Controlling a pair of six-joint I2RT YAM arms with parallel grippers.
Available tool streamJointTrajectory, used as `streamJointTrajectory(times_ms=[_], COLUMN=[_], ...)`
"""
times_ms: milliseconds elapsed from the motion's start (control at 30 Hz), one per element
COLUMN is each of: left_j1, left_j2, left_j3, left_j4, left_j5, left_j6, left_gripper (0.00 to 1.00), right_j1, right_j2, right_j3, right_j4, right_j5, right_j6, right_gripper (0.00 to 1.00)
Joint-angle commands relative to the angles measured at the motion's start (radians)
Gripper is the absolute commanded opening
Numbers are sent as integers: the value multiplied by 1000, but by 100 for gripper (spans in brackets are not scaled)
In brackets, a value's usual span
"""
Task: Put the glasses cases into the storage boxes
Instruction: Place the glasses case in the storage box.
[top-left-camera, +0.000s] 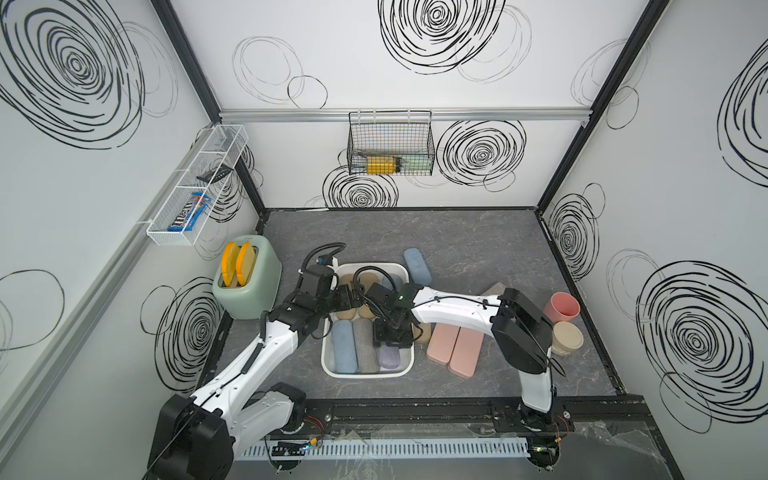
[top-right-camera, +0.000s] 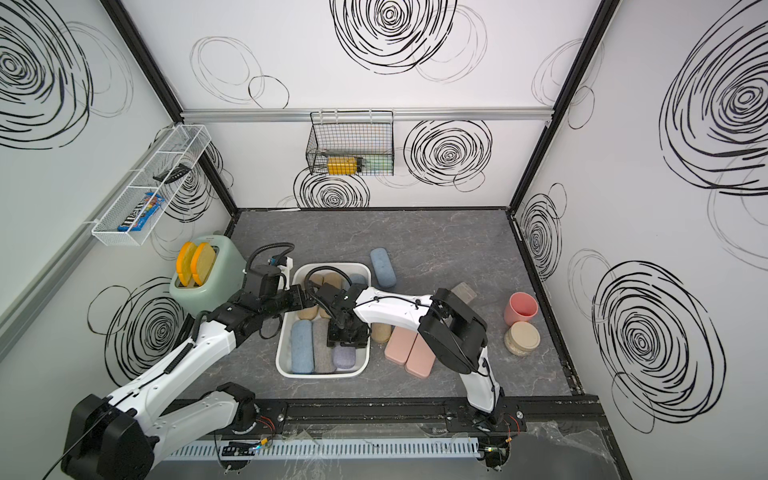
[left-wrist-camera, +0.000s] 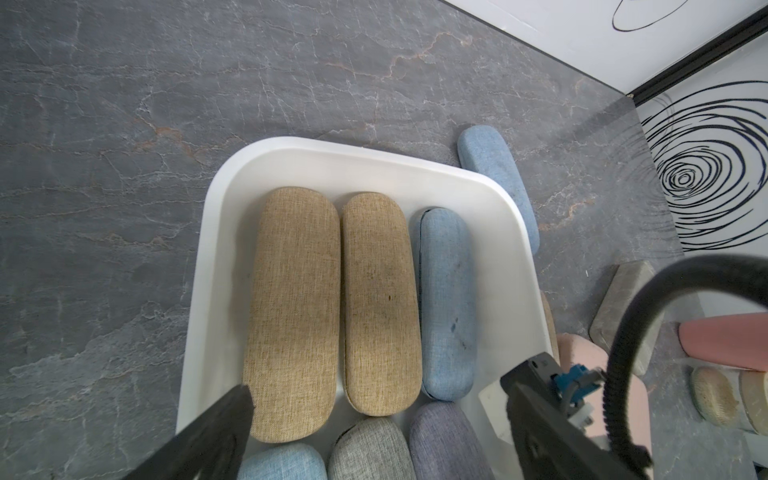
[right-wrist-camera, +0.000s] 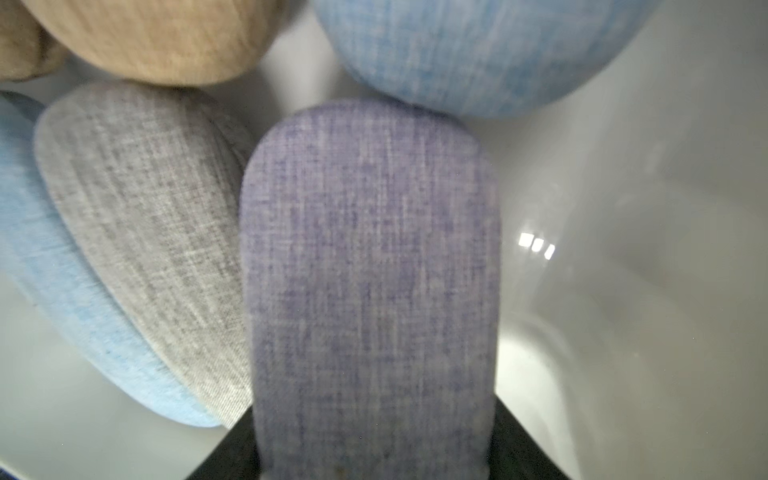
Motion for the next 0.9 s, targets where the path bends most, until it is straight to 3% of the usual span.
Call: streamJointTrajectory(times_ms=[0, 100, 233, 300, 633, 867], left_j1=[4, 3, 0, 1, -4, -19], left_j2=[-9, -4, 3, 2, 11, -24], left_j3=[6, 6, 8, 8, 8, -4], left_j4=[13, 15, 13, 11, 11, 36], left_j5=[-2, -3, -4, -6, -11, 15], left_j6=[9, 9, 9, 8, 10, 17], left_gripper=[99, 99, 99, 99, 99, 96], right_j1=[18, 20, 31, 36, 65, 61], right_j2=[35, 40, 14, -3, -84, -227], right_j3=[38, 52, 60, 70, 132, 115], right_j4=[-63, -69, -63, -76, -151, -190], right_j5=[131, 150, 175, 194, 286, 474], right_j6=[21, 23, 17, 17, 18, 8], right_gripper=[42, 48, 67, 72, 80, 80])
